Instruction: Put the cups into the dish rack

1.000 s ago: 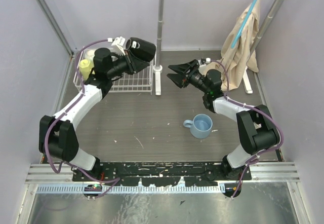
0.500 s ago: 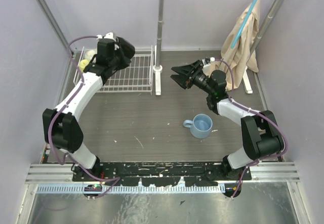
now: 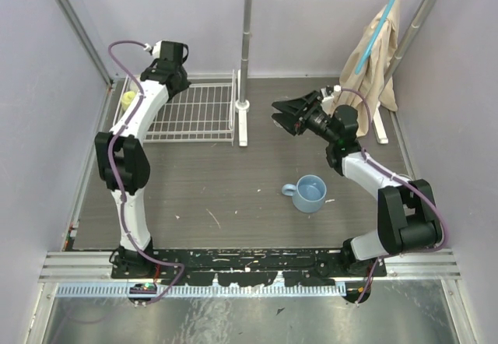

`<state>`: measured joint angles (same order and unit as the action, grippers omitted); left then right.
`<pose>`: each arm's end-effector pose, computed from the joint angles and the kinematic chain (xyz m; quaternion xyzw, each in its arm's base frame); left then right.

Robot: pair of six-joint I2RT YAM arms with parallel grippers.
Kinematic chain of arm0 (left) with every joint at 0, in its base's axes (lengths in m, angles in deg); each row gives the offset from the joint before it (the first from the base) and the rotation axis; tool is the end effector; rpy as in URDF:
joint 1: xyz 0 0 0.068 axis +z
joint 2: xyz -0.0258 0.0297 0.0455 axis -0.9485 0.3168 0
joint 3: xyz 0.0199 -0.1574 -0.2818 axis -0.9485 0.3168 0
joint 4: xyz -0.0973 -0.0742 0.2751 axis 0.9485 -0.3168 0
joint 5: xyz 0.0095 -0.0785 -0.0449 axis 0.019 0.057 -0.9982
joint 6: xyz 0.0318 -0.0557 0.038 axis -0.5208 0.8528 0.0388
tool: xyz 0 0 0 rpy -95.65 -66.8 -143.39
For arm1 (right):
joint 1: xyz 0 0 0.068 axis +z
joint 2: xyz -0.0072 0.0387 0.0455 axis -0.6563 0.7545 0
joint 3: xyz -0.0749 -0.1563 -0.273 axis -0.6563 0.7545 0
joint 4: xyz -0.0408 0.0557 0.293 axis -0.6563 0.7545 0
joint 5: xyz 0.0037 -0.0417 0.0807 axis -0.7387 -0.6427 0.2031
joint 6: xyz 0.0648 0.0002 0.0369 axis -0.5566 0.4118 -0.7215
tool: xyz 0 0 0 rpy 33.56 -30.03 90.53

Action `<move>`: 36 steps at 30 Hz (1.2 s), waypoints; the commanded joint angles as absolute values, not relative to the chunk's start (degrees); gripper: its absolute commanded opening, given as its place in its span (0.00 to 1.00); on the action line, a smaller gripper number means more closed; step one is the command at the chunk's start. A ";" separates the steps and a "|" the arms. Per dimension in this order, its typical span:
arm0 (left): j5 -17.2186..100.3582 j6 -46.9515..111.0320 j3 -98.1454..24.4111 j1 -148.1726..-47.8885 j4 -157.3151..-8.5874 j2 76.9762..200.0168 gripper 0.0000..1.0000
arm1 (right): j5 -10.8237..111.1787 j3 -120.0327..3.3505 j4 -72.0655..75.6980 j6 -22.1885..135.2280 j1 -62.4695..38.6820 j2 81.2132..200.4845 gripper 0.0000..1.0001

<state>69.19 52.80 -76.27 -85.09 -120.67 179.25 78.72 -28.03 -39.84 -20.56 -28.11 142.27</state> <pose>0.5412 -0.1091 0.3481 -0.2157 0.8706 -0.0214 0.4416 0.3503 0.1182 0.3096 0.1921 0.6601 0.6602 0.3026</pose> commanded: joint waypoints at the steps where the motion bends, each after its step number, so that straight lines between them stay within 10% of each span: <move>1: 73.93 56.09 -82.19 -83.03 -120.90 182.79 0.00 | 79.35 -29.93 -40.34 -18.20 -30.30 140.10 0.61; 36: 70.31 57.58 -95.47 -79.10 -123.34 201.50 0.00 | 81.65 -32.46 -40.22 -17.36 -34.60 146.23 0.61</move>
